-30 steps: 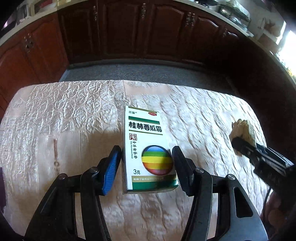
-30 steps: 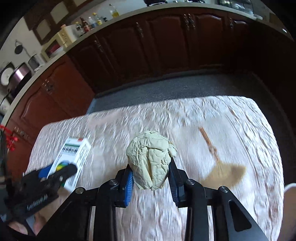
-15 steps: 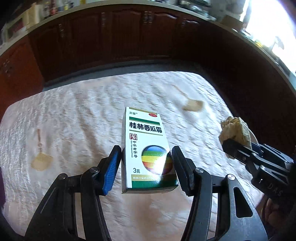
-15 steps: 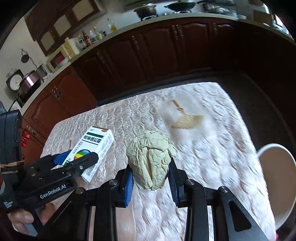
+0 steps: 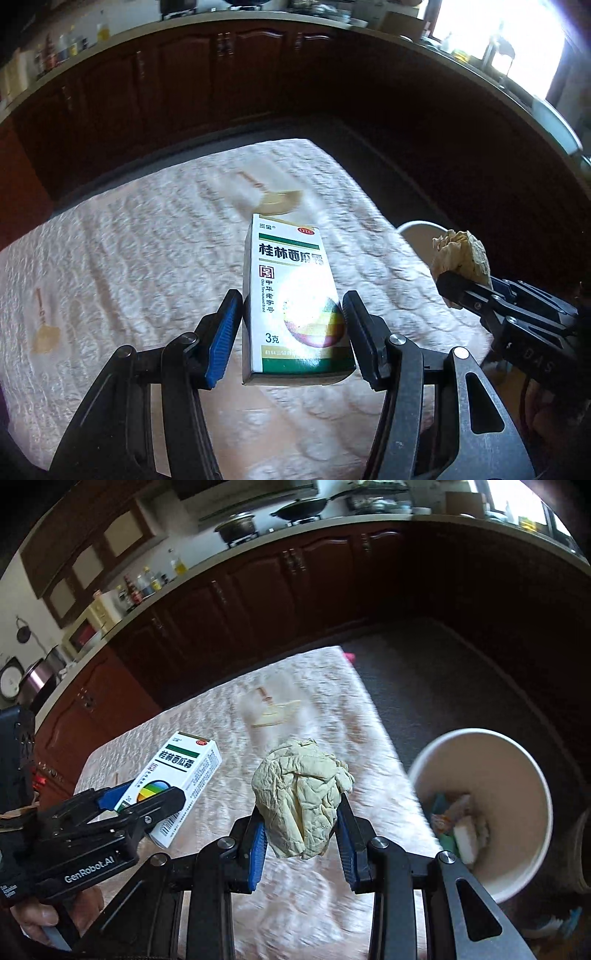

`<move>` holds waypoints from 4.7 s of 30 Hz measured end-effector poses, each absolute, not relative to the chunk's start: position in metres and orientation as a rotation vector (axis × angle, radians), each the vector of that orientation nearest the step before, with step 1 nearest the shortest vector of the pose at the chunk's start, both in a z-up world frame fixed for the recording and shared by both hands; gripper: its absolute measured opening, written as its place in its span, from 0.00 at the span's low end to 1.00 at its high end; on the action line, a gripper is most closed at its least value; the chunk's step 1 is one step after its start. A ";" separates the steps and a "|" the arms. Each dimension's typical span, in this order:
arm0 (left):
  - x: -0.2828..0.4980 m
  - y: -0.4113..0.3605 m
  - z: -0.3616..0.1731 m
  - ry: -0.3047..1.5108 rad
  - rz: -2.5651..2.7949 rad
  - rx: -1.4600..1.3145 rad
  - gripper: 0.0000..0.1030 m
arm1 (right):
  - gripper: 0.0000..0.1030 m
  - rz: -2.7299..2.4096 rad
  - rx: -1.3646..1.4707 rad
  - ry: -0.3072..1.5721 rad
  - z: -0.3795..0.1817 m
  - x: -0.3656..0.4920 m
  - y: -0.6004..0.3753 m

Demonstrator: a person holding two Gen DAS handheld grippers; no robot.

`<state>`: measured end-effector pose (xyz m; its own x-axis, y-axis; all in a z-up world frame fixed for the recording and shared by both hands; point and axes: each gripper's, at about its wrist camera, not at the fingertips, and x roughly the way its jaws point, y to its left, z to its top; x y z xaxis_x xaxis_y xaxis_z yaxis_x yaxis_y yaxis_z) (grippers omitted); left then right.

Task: Collect trash

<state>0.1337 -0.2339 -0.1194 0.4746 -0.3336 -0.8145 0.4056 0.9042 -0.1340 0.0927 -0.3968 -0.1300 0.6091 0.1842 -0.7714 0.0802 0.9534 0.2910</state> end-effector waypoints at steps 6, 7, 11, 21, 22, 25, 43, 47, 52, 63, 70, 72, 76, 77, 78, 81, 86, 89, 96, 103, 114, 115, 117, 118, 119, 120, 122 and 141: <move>0.124 -0.273 -0.117 0.977 -0.511 0.117 0.53 | 0.31 0.008 0.328 0.923 -0.131 0.076 -0.426; 0.122 -0.280 -0.117 0.979 -0.522 0.125 0.53 | 0.31 -0.006 0.328 0.925 -0.132 0.072 -0.432; 0.120 -0.307 -0.120 0.986 -0.562 0.152 0.53 | 0.31 -0.057 0.344 0.941 -0.139 0.064 -0.458; 0.126 -0.374 -0.135 1.041 -0.673 0.167 0.53 | 0.31 -0.212 0.403 0.997 -0.165 0.049 -0.526; 0.127 -0.381 -0.137 1.047 -0.685 0.168 0.53 | 0.31 -0.222 0.413 1.002 -0.168 0.048 -0.532; 0.130 -0.394 -0.140 1.058 -0.713 0.162 0.53 | 0.31 -0.249 0.425 1.017 -0.177 0.047 -0.544; 0.133 -0.434 -0.162 1.095 -0.769 0.185 0.54 | 0.57 -0.371 0.548 0.997 -0.186 0.009 -0.575; 0.124 -0.427 -0.156 1.076 -0.757 0.196 0.54 | 0.58 -0.365 0.546 0.987 -0.184 0.008 -0.573; 0.119 -0.415 -0.146 1.046 -0.725 0.188 0.60 | 0.60 -0.344 0.518 0.970 -0.179 0.012 -0.558; 0.098 -0.360 -0.110 0.863 -0.628 0.190 0.69 | 0.67 -0.339 0.439 0.875 -0.140 0.008 -0.521; 0.077 -0.316 -0.079 0.741 -0.596 0.154 0.73 | 0.72 -0.339 0.360 0.785 -0.105 -0.003 -0.484; 0.072 -0.307 -0.073 0.706 -0.586 0.143 0.80 | 0.76 -0.345 0.343 0.758 -0.096 -0.008 -0.476; 0.061 -0.288 -0.058 0.640 -0.574 0.116 0.82 | 0.80 -0.368 0.306 0.711 -0.082 -0.017 -0.464; 0.060 -0.284 -0.055 0.631 -0.574 0.110 0.82 | 0.82 -0.376 0.300 0.703 -0.078 -0.020 -0.461; 0.058 -0.280 -0.052 0.616 -0.576 0.104 0.82 | 0.82 -0.384 0.293 0.694 -0.075 -0.022 -0.458; 0.051 -0.270 -0.043 0.575 -0.573 0.091 0.82 | 0.85 -0.402 0.280 0.660 -0.064 -0.029 -0.453; 0.042 -0.254 -0.031 0.546 -0.574 0.065 0.82 | 0.91 -0.421 0.245 0.608 -0.049 -0.034 -0.443; 0.037 -0.246 -0.026 0.523 -0.570 0.057 0.82 | 0.94 -0.424 0.235 0.587 -0.042 -0.042 -0.439; 0.026 -0.233 -0.011 0.481 -0.573 0.033 0.82 | 0.97 -0.427 0.219 0.533 -0.028 -0.052 -0.432; 0.020 -0.229 -0.006 0.459 -0.561 0.039 0.82 | 0.99 -0.430 0.184 0.499 -0.018 -0.057 -0.423; 0.018 -0.229 -0.007 0.449 -0.539 0.048 0.82 | 0.99 -0.428 0.171 0.496 -0.017 -0.056 -0.418; 0.018 -0.229 -0.007 0.449 -0.540 0.048 0.82 | 0.99 -0.427 0.170 0.495 -0.017 -0.056 -0.418; 0.018 -0.229 -0.007 0.449 -0.539 0.047 0.82 | 0.99 -0.425 0.166 0.494 -0.016 -0.055 -0.417; 0.018 -0.229 -0.007 0.449 -0.538 0.047 0.82 | 0.99 -0.424 0.163 0.494 -0.016 -0.055 -0.416; 0.019 -0.229 -0.008 0.450 -0.537 0.047 0.82 | 0.99 -0.424 0.162 0.495 -0.016 -0.055 -0.415; 0.019 -0.229 -0.007 0.449 -0.536 0.048 0.82 | 0.99 -0.422 0.161 0.496 -0.016 -0.054 -0.415; 0.019 -0.229 -0.008 0.451 -0.535 0.048 0.82 | 0.99 -0.421 0.160 0.498 -0.017 -0.055 -0.414; 0.021 -0.227 -0.013 0.460 -0.523 0.042 0.82 | 0.99 -0.417 0.167 0.507 -0.018 -0.053 -0.413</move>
